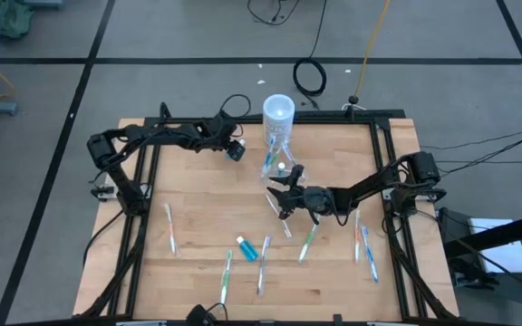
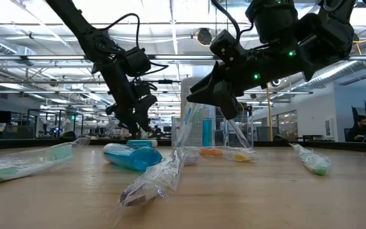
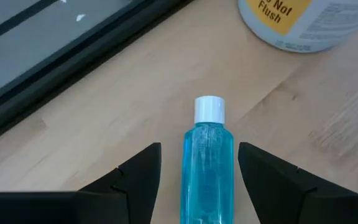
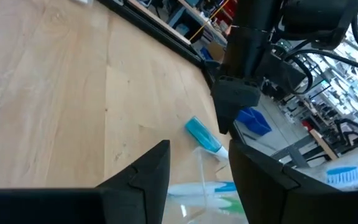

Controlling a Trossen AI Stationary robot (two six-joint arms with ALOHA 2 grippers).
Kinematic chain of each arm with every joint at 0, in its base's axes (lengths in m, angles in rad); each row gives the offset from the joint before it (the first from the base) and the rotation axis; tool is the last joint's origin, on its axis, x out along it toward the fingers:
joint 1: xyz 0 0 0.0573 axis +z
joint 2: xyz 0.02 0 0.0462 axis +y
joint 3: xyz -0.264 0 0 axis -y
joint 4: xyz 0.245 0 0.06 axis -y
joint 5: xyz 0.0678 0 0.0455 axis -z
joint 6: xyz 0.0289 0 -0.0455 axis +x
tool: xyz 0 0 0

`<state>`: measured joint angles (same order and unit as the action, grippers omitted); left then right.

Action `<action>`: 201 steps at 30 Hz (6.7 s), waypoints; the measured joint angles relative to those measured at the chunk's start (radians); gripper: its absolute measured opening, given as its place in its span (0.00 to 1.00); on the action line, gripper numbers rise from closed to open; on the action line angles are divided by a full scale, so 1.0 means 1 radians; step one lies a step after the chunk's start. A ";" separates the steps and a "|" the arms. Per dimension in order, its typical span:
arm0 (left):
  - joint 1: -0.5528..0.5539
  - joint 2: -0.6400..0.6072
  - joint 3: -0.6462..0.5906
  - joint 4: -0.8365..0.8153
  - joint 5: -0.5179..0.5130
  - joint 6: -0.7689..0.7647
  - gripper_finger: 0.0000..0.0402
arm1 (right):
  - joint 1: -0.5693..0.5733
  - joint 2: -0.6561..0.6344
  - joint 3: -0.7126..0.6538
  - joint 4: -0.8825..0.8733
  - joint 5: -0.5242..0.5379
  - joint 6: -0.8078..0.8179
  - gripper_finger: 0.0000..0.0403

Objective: Pick & Place toothbrushing station
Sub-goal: Put the top mouthwash into the transparent organizer

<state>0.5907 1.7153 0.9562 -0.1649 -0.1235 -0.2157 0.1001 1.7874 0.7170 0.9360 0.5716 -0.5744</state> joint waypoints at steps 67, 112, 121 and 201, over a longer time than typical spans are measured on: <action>-0.456 -0.320 0.001 0.161 0.230 0.483 0.43 | 0.063 -0.392 -0.001 -0.433 0.019 0.417 0.39; -0.543 -0.244 0.002 0.158 0.209 0.517 0.44 | -0.025 -0.357 -0.002 -0.244 -0.447 0.353 0.39; -0.543 -0.244 0.002 0.159 0.198 0.517 0.44 | -0.029 -0.357 -0.002 -0.257 -0.446 0.355 0.39; -0.560 -0.245 0.002 0.160 0.073 0.146 0.64 | -0.241 -0.581 0.170 -1.064 -0.401 0.322 0.24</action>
<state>0.0303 1.4708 0.9577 -0.0051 -0.0509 -0.0700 -0.1412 1.2060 0.8874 -0.1285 0.1704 -0.2524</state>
